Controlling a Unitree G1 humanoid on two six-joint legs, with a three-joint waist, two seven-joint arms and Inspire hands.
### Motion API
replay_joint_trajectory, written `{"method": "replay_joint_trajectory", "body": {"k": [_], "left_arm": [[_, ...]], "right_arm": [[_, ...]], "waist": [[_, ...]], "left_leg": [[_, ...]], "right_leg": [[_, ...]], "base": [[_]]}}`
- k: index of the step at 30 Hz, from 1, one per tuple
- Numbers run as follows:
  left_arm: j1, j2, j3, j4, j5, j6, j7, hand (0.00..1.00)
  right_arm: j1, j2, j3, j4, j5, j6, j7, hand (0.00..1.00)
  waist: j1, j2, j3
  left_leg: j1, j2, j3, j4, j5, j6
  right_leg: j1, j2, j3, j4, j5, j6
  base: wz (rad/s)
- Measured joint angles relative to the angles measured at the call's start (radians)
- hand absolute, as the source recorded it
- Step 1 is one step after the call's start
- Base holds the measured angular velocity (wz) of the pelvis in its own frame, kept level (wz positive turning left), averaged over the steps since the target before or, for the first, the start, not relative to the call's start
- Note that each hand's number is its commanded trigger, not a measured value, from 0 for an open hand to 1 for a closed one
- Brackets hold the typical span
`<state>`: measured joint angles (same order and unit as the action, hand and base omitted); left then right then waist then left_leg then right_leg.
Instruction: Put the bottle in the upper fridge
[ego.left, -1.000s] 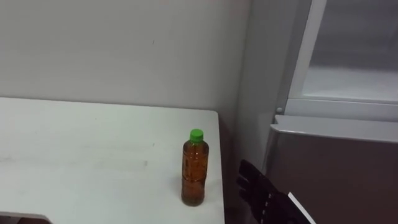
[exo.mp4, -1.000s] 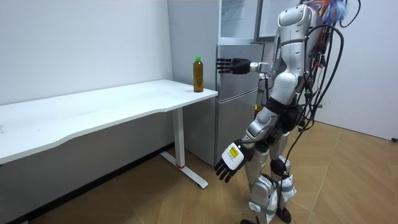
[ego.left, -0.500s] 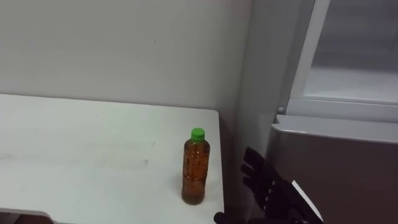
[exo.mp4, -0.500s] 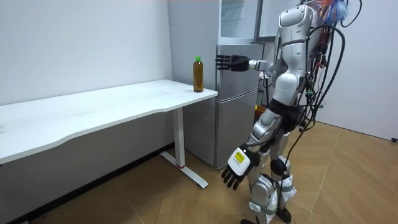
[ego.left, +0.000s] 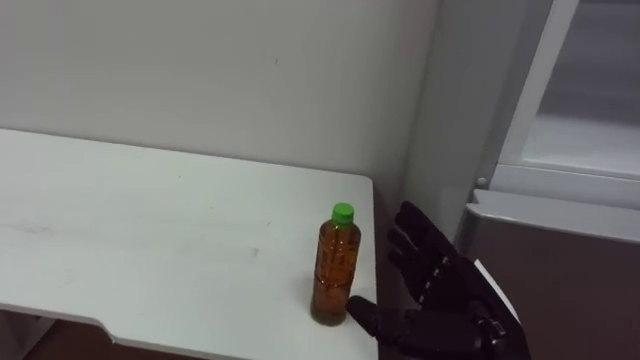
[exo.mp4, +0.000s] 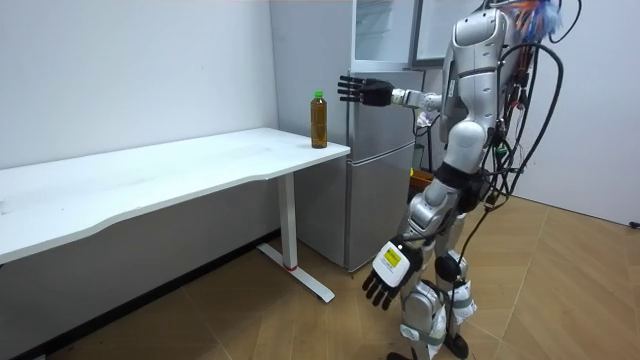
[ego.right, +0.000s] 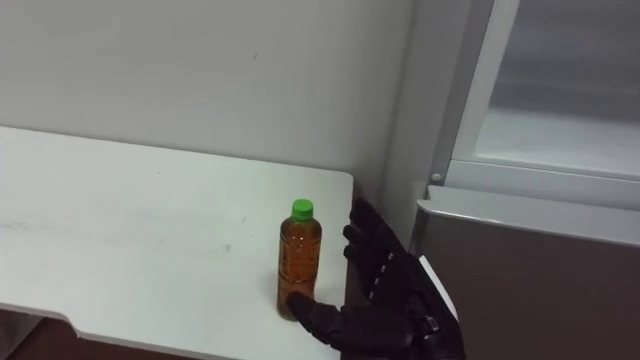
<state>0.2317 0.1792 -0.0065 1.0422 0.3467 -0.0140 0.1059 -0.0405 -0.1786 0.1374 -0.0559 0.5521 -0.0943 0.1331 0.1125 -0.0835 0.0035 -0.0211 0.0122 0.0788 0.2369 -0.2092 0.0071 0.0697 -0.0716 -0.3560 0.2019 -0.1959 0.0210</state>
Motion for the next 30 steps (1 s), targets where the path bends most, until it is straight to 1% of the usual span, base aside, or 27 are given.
{"method": "replay_joint_trajectory", "body": {"k": [4,7,9,12,16,19,21,25,30], "left_arm": [[0.002,-0.002,0.000,0.000,0.000,0.000,0.000,0.00],[0.004,-0.002,-0.007,-0.001,0.000,0.000,0.000,0.00],[0.001,-0.002,-0.010,-0.002,0.001,0.001,0.000,0.00],[-0.007,-0.002,-0.009,-0.001,0.033,0.006,0.000,0.00],[-0.022,-0.004,-0.008,-0.002,0.040,0.019,0.000,0.00],[-0.037,-0.004,-0.010,-0.014,0.038,0.023,0.000,0.00],[-0.044,-0.004,-0.011,-0.016,0.038,0.023,-0.001,0.00],[-0.045,-0.004,-0.009,-0.024,0.038,0.020,0.000,0.00],[-0.043,-0.004,-0.010,-0.044,0.037,0.013,0.000,0.00]], "right_arm": [[-0.040,-0.018,-0.001,0.042,0.083,0.000,-0.003,0.00],[-0.064,-0.020,-0.001,0.073,0.116,0.000,-0.015,0.00],[-0.066,-0.020,-0.001,0.087,0.116,0.000,-0.020,0.00],[-0.084,-0.020,-0.001,0.129,0.108,0.000,-0.026,0.00],[-0.130,-0.021,0.006,0.215,0.110,0.000,-0.038,0.00],[-0.141,-0.022,0.009,0.223,0.113,0.000,-0.062,0.00],[-0.158,-0.022,0.011,0.240,0.113,-0.001,-0.067,0.00],[-0.161,-0.024,0.013,0.242,0.113,-0.001,-0.075,0.00],[-0.165,-0.059,0.040,0.243,0.111,-0.001,-0.096,0.00]], "waist": [[0.004,0.001,0.0012],[0.002,0.001,0.0013],[0.003,-0.001,0.0009],[0.008,-0.001,0.0010],[0.013,0.005,0.0052],[0.026,0.003,0.0041],[0.027,0.002,0.0034],[0.029,0.008,0.0071],[0.031,0.008,0.0069]], "left_leg": [[-0.004,-0.001,-0.006,0.002,0.001,0.000],[-0.009,-0.003,-0.013,0.002,0.002,0.000],[-0.015,-0.005,-0.020,0.002,0.004,0.000],[-0.028,-0.006,-0.024,0.005,0.006,0.000],[-0.031,-0.005,-0.022,0.004,0.007,0.000],[-0.049,-0.005,-0.022,0.002,0.013,0.001],[-0.061,-0.005,-0.023,0.001,0.017,0.000],[-0.067,-0.004,-0.025,0.001,0.018,0.000],[-0.075,-0.005,-0.027,0.001,0.019,0.000]], "right_leg": [[0.000,0.000,-0.005,-0.001,0.000,0.000],[-0.003,-0.001,-0.012,-0.001,0.000,0.000],[-0.005,-0.002,-0.017,-0.001,0.000,0.000],[-0.016,-0.002,-0.019,-0.001,0.000,0.000],[-0.020,-0.003,-0.020,-0.001,0.000,0.000],[-0.038,-0.003,-0.021,0.000,0.002,-0.003],[-0.050,-0.003,-0.022,0.000,0.003,-0.005],[-0.054,-0.004,-0.027,0.000,0.003,-0.005],[-0.060,-0.004,-0.030,0.001,0.003,-0.005]], "base": [[0.04],[0.06],[0.11],[0.03],[0.00],[0.00],[0.02],[0.03],[0.01]]}}
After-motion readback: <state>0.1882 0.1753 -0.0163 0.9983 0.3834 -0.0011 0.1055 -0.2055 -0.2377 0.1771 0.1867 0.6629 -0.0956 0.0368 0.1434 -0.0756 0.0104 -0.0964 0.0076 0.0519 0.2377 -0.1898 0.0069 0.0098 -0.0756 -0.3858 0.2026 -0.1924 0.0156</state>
